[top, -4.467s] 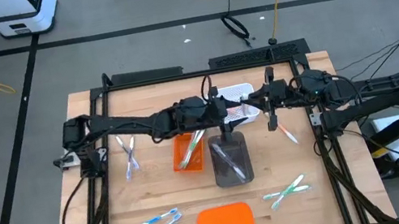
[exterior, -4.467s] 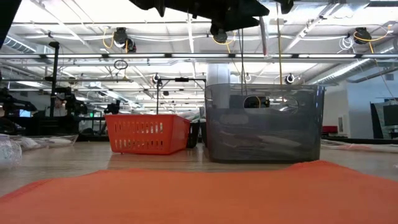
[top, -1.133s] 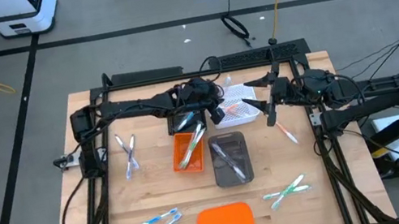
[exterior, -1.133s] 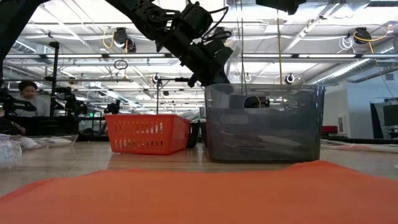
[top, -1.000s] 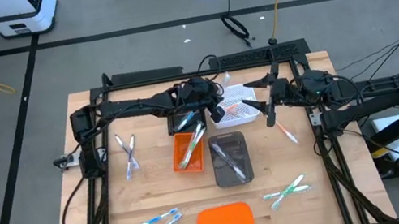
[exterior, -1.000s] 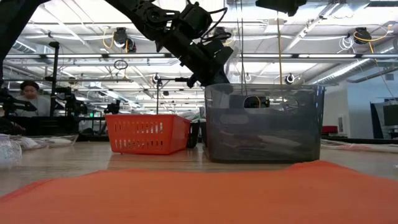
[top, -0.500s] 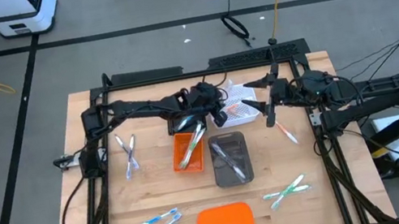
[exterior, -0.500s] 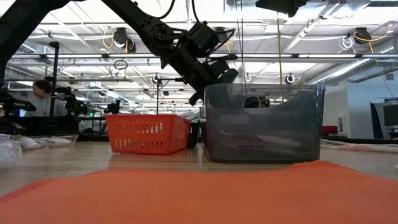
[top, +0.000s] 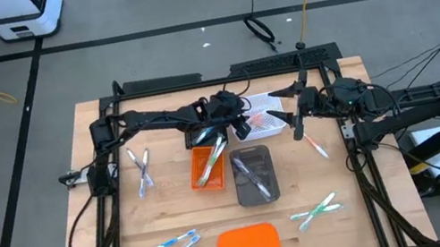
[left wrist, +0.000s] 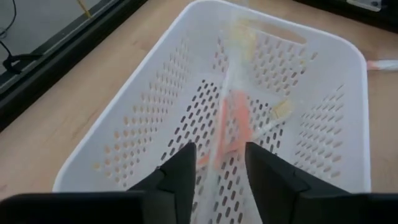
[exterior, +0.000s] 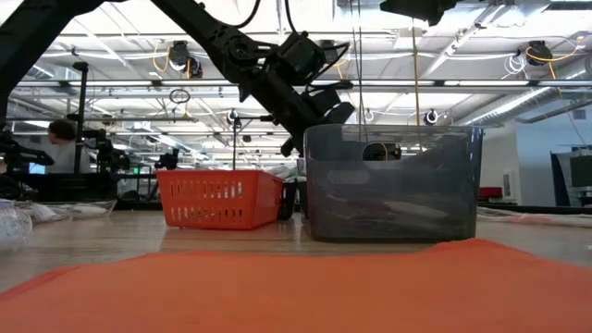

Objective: Pick & Place Toothbrushes
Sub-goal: Put the violet toothbrush into the transparent bin

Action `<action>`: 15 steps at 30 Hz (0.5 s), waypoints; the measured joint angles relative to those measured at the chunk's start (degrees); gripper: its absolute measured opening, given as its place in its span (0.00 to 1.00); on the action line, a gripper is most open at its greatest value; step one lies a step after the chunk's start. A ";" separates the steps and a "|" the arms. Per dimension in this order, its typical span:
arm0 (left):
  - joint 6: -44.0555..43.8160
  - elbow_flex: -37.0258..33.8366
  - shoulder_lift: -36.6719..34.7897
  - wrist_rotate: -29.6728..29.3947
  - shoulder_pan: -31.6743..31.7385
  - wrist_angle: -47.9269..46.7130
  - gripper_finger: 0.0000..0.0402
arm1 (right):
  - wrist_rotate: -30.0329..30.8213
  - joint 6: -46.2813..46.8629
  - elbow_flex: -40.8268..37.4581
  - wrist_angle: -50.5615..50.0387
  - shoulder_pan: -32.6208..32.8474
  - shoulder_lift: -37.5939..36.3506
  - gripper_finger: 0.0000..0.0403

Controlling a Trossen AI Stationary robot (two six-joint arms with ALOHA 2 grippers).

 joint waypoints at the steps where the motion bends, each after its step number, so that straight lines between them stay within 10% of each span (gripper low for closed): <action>1: 0.00 0.00 0.00 0.00 0.00 0.02 0.36 | 0.00 0.00 -0.01 0.00 0.00 0.00 0.56; 15: 0.72 0.00 -0.89 0.00 -0.15 -0.89 0.41 | 0.00 0.00 -0.01 -0.22 0.00 0.00 0.56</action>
